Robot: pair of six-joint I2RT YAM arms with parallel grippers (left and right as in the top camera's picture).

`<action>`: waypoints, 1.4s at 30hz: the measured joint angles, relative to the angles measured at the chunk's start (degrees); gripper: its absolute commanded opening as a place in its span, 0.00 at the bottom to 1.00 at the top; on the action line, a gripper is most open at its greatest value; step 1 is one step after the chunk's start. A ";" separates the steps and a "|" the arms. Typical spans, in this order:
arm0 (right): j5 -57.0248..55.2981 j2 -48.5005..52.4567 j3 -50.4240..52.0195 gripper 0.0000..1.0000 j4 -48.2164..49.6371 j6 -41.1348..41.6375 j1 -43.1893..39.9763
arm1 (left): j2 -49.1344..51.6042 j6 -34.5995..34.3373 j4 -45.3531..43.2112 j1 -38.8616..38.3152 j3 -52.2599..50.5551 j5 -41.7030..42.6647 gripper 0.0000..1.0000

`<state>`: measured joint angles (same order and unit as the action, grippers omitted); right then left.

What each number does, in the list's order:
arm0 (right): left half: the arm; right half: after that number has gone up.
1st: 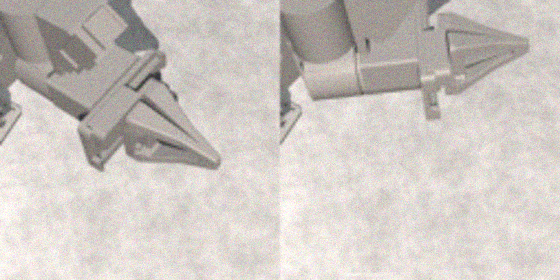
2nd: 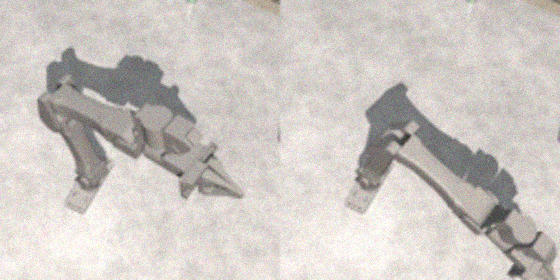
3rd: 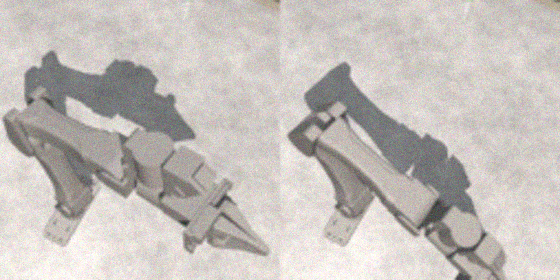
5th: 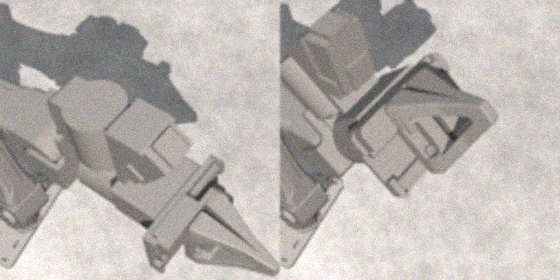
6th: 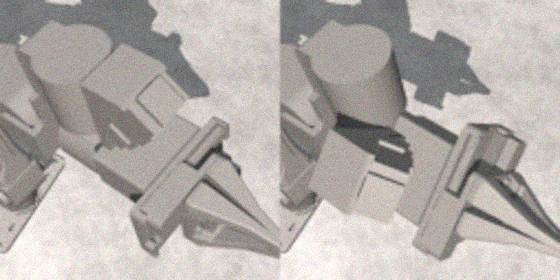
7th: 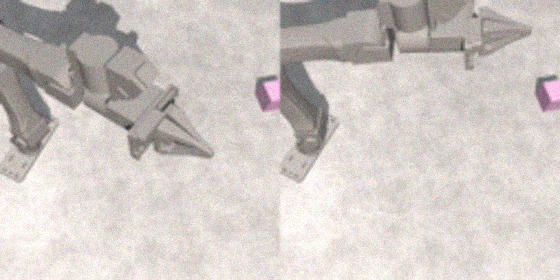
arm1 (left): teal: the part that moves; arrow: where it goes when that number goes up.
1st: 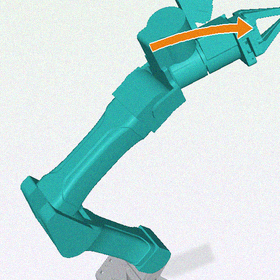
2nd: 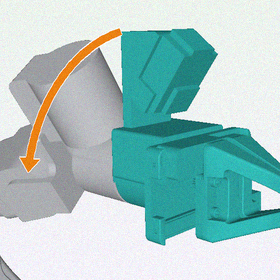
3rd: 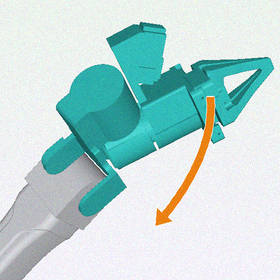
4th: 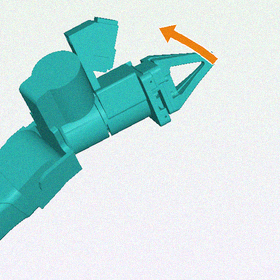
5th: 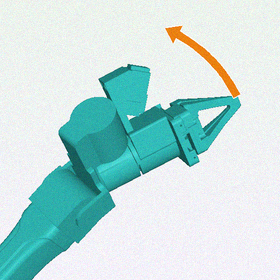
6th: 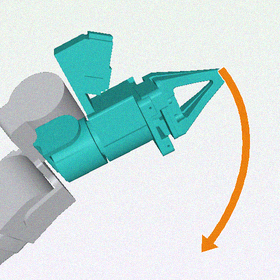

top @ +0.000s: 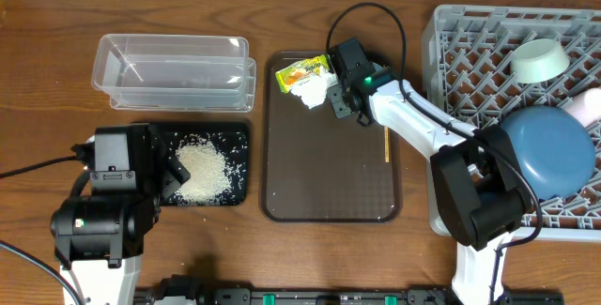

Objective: Sort waste into correct bins and load items into the dishwasher rack
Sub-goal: 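Move the right gripper to the light blue bowl and grasp it, then carry the light blue bowl into the rack's right side and release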

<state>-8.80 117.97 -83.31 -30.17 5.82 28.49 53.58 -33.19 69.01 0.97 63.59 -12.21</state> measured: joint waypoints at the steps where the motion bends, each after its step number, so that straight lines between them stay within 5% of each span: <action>1: 0.00 0.00 -0.02 0.26 0.00 -0.17 0.00 | 0.00 0.00 0.00 0.00 0.00 0.00 0.93; 9: 1.09 0.02 -0.28 0.01 -0.92 0.70 0.02 | 0.00 0.00 0.00 0.00 0.00 0.00 0.93; 25: 7.89 -8.74 -15.76 0.01 -15.72 3.89 -4.24 | 0.00 0.00 0.00 0.00 0.00 0.00 0.93; 32: 19.58 -22.32 -18.67 0.01 -21.79 4.31 -22.73 | 0.00 0.00 0.00 0.00 0.00 0.00 0.93; 42: 49.64 -23.08 -16.13 0.01 -28.68 0.68 -62.05 | 0.00 0.00 -0.02 0.00 0.00 0.00 0.93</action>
<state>40.84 94.89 -99.44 -58.85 6.50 -33.56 53.58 -33.19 68.99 0.97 63.59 -12.21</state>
